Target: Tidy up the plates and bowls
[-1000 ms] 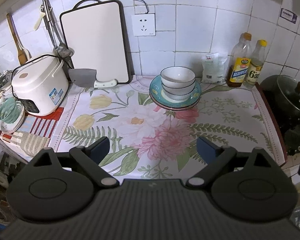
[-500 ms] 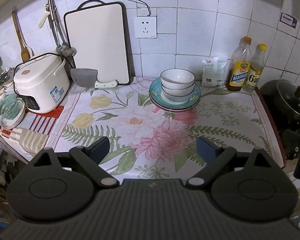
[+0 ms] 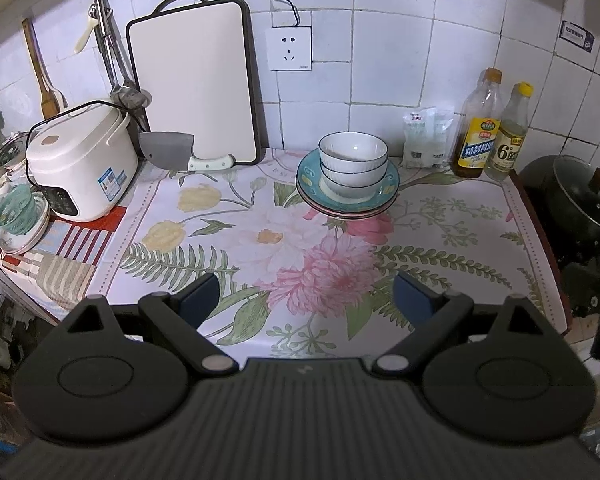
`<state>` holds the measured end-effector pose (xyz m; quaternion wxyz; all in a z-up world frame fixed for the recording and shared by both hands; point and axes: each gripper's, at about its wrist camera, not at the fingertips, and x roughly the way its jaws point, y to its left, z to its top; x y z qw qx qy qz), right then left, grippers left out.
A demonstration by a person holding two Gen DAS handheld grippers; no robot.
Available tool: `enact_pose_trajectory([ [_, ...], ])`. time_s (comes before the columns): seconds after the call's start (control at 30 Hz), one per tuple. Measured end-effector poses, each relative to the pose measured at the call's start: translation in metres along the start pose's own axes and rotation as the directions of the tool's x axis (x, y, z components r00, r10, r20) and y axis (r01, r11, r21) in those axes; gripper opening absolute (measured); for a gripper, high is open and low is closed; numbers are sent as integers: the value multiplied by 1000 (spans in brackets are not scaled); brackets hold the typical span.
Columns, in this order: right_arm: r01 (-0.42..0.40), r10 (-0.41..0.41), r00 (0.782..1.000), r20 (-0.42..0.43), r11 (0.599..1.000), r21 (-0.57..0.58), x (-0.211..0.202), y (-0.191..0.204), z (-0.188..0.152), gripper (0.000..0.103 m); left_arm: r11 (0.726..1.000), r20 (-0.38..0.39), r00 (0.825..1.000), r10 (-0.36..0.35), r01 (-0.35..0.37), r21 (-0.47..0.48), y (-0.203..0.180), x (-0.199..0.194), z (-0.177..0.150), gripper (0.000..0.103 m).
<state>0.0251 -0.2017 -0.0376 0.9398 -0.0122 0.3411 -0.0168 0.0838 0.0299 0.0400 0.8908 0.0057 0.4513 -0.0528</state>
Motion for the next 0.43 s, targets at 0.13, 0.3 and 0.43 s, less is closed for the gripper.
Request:
enact_pose_trajectory([
  [0.13,2,-1,1000,-4,1000,9,2,-4,0,102,1000,2,1000,2,-2,1,0,0,0,94],
  [0.3,-1,1,1000,-11,1000,10,2,-8,1,102,999,18,999,35,-35,-20,1,0,0,94],
  [0.43,10,-10,1000,-13,1000,-2,4,-12,3,102,999,14,999,39,-38,-34,3,0,0,94],
])
